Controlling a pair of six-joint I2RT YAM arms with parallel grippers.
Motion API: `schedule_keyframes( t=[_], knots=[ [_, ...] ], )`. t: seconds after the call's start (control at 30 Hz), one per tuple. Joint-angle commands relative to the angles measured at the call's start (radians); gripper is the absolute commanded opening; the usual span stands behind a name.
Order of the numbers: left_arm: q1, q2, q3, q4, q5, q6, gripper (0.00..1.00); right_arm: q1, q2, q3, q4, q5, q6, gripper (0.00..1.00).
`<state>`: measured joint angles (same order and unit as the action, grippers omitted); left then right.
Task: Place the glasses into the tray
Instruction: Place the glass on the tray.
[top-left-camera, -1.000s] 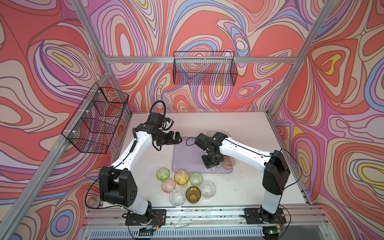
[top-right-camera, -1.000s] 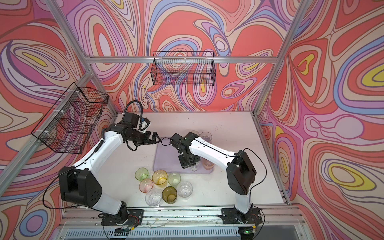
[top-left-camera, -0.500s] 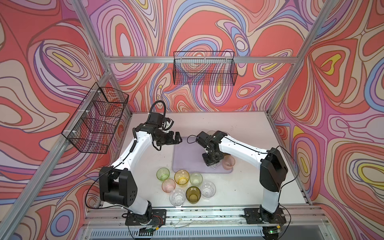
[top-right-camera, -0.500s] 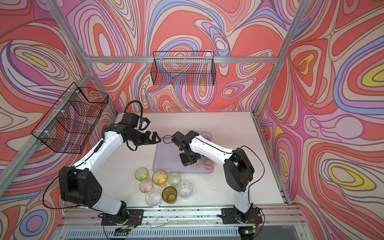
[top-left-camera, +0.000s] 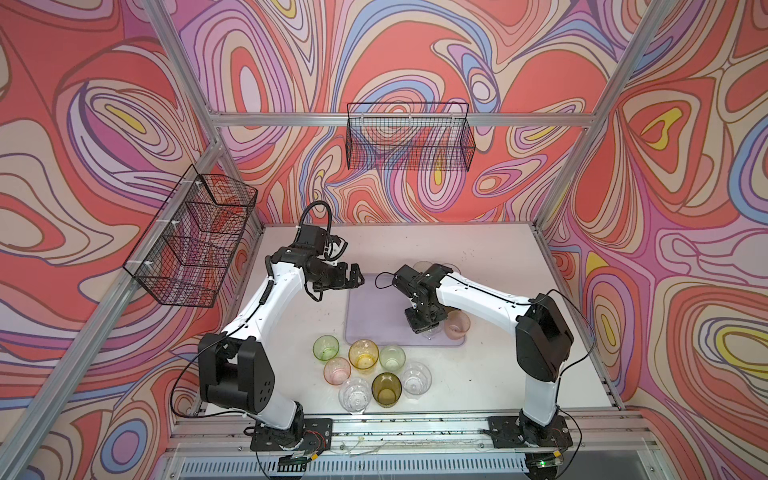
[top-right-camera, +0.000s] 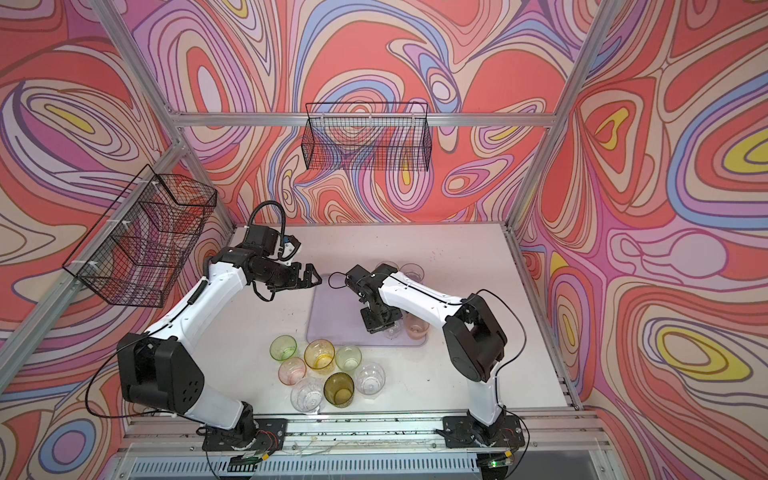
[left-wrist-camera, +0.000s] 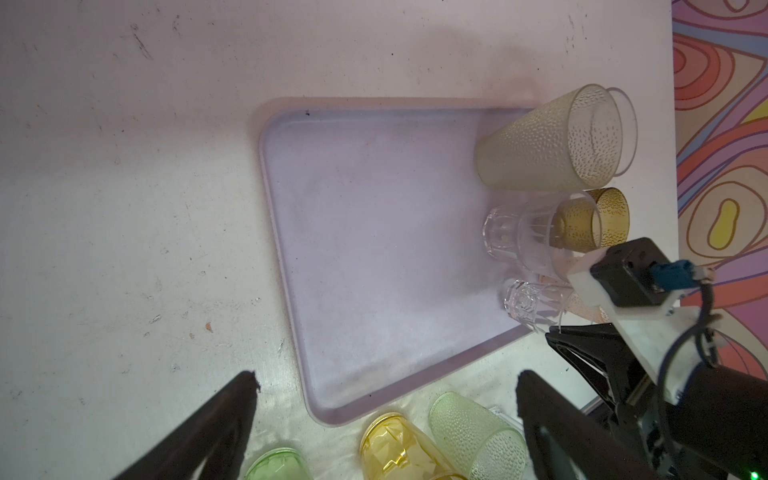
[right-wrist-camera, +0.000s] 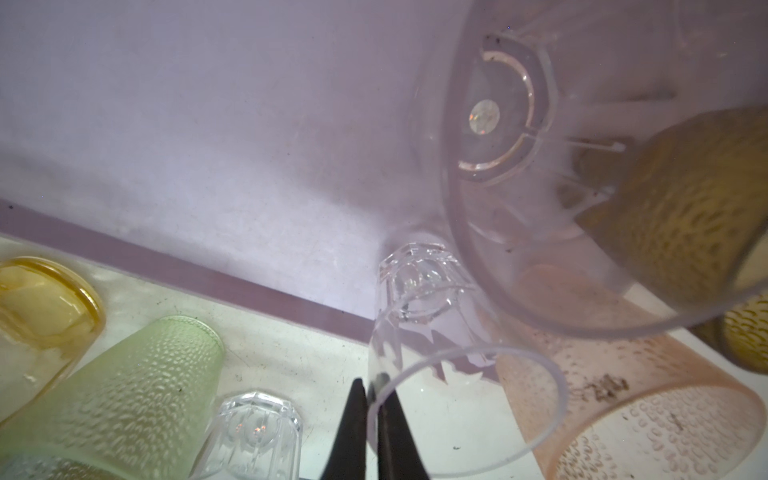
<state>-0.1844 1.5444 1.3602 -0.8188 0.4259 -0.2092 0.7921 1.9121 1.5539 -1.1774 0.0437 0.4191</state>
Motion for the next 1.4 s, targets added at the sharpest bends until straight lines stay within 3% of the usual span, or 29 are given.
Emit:
schedule_keyframes(
  t=[0.0, 0.5, 1.0, 1.37],
  knots=[
    [-0.007, -0.002, 0.017, -0.018, -0.001, 0.018, 1.0, -0.004, 0.015, -0.017, 0.014, 0.008, -0.006, 0.0],
    [-0.007, -0.003, 0.017, -0.017, 0.001, 0.018, 1.0, -0.005, 0.014, -0.034, 0.028, 0.006, -0.007, 0.04],
    [-0.007, -0.006, 0.017, -0.017, 0.0, 0.019, 1.0, -0.005, -0.046, 0.01, 0.021, 0.028, -0.028, 0.28],
    [-0.007, -0.01, 0.017, -0.019, -0.001, 0.021, 1.0, -0.004, -0.089, 0.051, -0.013, 0.051, -0.039, 0.38]
  ],
)
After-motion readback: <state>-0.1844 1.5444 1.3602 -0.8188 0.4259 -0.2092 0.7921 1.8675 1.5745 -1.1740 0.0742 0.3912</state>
